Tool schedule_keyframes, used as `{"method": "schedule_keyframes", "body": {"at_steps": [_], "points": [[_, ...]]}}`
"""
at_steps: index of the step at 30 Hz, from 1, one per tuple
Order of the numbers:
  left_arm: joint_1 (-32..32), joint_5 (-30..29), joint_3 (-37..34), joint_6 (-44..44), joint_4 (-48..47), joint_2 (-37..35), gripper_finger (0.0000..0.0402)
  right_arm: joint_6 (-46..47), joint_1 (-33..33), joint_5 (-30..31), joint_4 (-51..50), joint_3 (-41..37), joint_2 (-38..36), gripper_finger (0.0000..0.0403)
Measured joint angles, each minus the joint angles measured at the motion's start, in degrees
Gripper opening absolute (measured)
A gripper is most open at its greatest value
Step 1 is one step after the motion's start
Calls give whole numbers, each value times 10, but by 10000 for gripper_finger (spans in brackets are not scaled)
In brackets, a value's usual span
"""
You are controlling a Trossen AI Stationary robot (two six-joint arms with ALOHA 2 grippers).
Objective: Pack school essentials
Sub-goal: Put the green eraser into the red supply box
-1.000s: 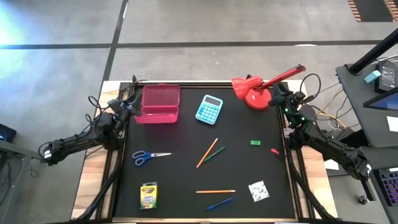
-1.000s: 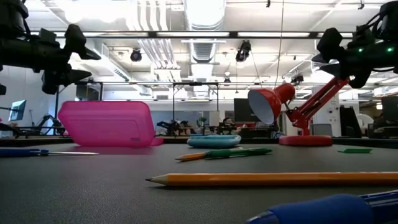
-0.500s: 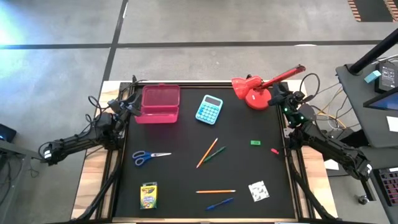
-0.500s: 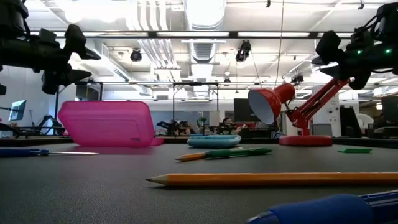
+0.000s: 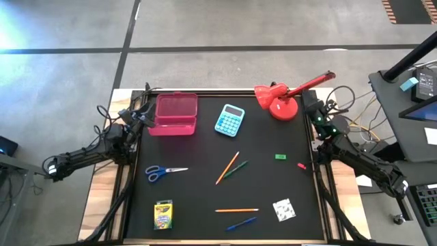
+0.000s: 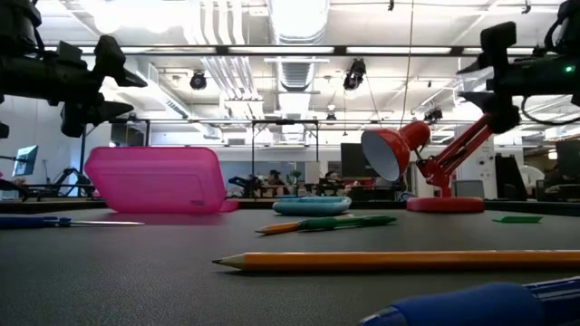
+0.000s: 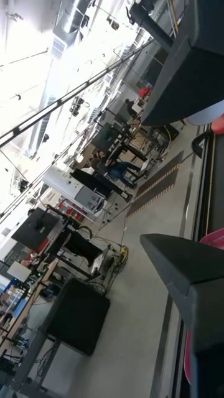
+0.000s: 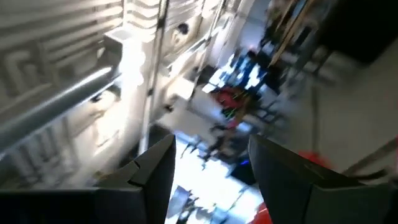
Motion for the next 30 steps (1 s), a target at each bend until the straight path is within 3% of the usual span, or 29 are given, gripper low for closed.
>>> {"method": "schedule_keyframes", "body": {"at_steps": [5, 9, 17, 25, 30], "points": [[0, 0, 0, 0, 0, 0, 280, -4, 2, -169, 16, 26, 0, 194], [0, 0, 0, 0, 0, 0, 280, 0, 9, -240, 5, 67, 0, 194], [0, 0, 0, 0, 0, 0, 280, -4, 25, -302, -105, 179, 16, 194], [0, 0, 0, 0, 0, 0, 280, -42, 25, -299, -308, 287, 55, 194], [0, 0, 0, 0, 0, 0, 280, -48, 32, -299, -368, 329, 95, 194]]}}
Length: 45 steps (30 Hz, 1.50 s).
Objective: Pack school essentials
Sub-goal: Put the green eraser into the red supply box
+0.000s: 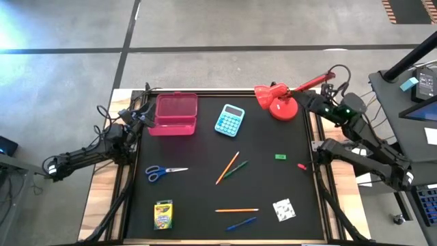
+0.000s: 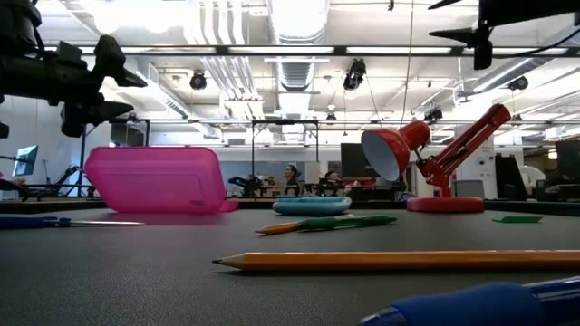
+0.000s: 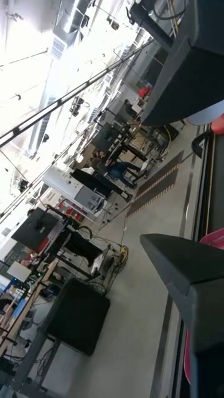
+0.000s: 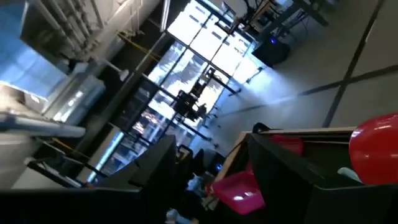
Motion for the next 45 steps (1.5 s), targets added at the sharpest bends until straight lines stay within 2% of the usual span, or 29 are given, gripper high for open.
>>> {"method": "schedule_keyframes", "body": {"at_steps": [5, 8, 13, 17, 20, 26, 29, 33, 35, 40, 45], "points": [[-2, 2, 0, -7, 12, 0, 280, -43, 24, -1, 1, 27, 36, 194], [-1, 16, 0, -62, 20, 0, 280, -63, 38, -2, -3, 37, 57, 194], [-1, 65, 0, -78, 44, 1, 280, -82, 63, -2, -28, 48, 83, 194], [-1, 52, 0, -155, 88, 5, 280, -82, 83, -2, -74, 56, 99, 194], [-1, 57, 0, -168, 106, 6, 280, -86, 103, -2, -121, 66, 106, 194], [-1, 153, 0, -187, 117, 7, 280, -111, 154, -1, -238, 101, 127, 194], [-1, 151, 0, -226, 118, 10, 280, -113, 178, -1, -305, 118, 139, 194], [-1, 140, 0, -227, 131, 10, 280, -119, 214, 0, -396, 143, 159, 194], [-1, 149, 0, -262, 147, 10, 280, -115, 234, 0, -436, 154, 172, 194], [-1, 263, 0, -308, 163, 10, 280, -93, 287, 0, -530, 175, 208, 194], [-1, 287, 0, -331, 161, 15, 280, -81, 340, -1, -564, 177, 250, 194]]}}
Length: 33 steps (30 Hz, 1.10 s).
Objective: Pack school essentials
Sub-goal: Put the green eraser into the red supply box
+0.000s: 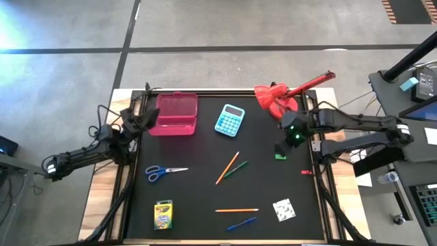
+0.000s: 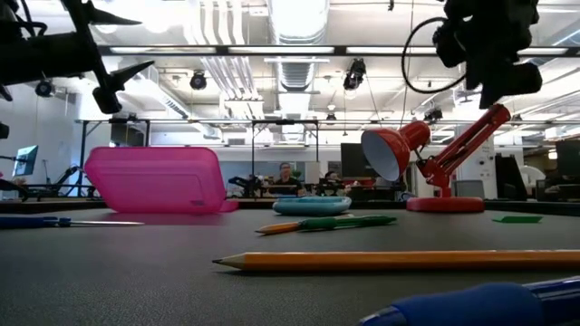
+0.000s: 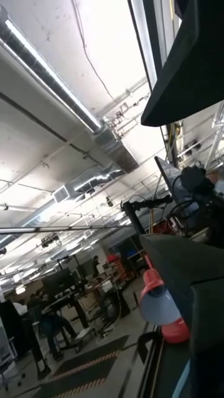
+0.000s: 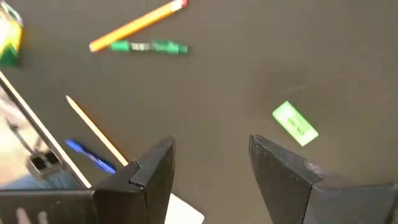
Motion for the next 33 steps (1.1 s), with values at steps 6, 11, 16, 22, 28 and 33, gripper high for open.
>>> {"method": "schedule_keyframes", "body": {"at_steps": [6, 11, 16, 22, 28, 33], "points": [[0, 6, 0, 5, 7, 11, 280, -39, 25, 7, -11, -1, 67, 194], [0, 11, 3, 34, 77, 33, 280, -134, 26, 41, -55, -2, 119, 194], [0, 28, 38, 96, 79, 56, 280, -252, 26, 87, -69, -16, 145, 194], [0, 28, 68, 111, 76, 85, 280, -307, 26, 88, -53, -57, 151, 194], [0, 40, 98, 122, 84, 108, 280, -351, 36, 126, -2, -101, 141, 194], [0, 49, 129, 144, 95, 127, 280, -367, 53, 128, 18, -116, 139, 194]]}}
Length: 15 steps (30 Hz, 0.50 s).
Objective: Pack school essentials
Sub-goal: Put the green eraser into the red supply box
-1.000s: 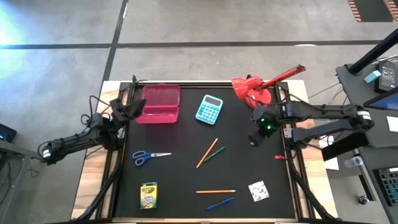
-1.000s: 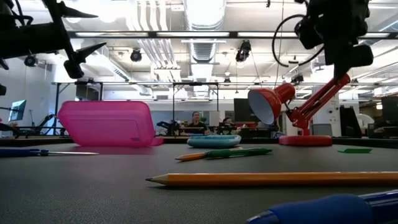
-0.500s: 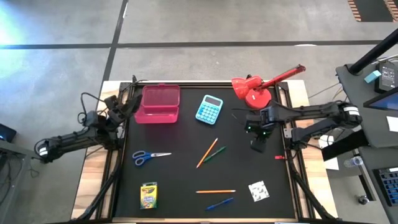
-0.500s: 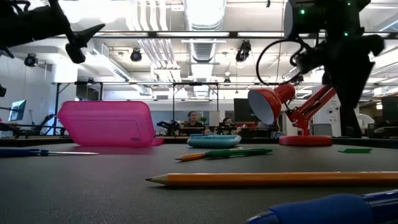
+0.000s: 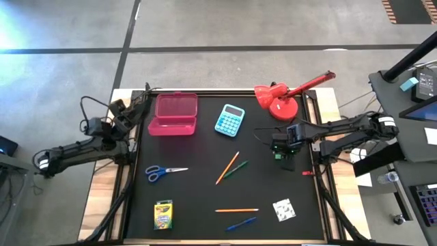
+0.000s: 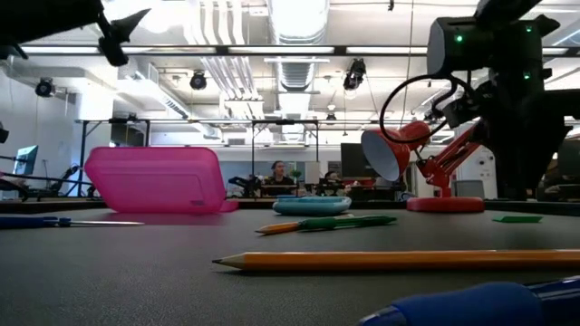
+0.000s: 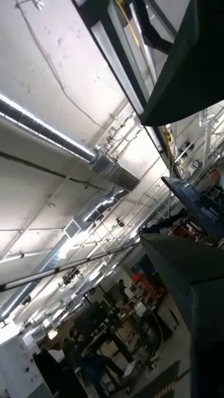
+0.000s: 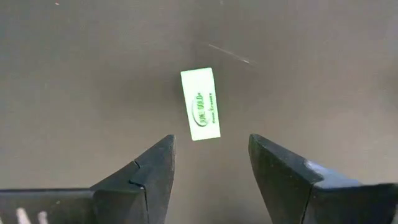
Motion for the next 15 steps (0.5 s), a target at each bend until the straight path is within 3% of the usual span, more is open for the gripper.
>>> {"method": "schedule_keyframes", "body": {"at_steps": [15], "points": [[0, 70, 73, 43, 43, 93, 280, 64, 36, 27, 40, 0, 2, 194]]}}
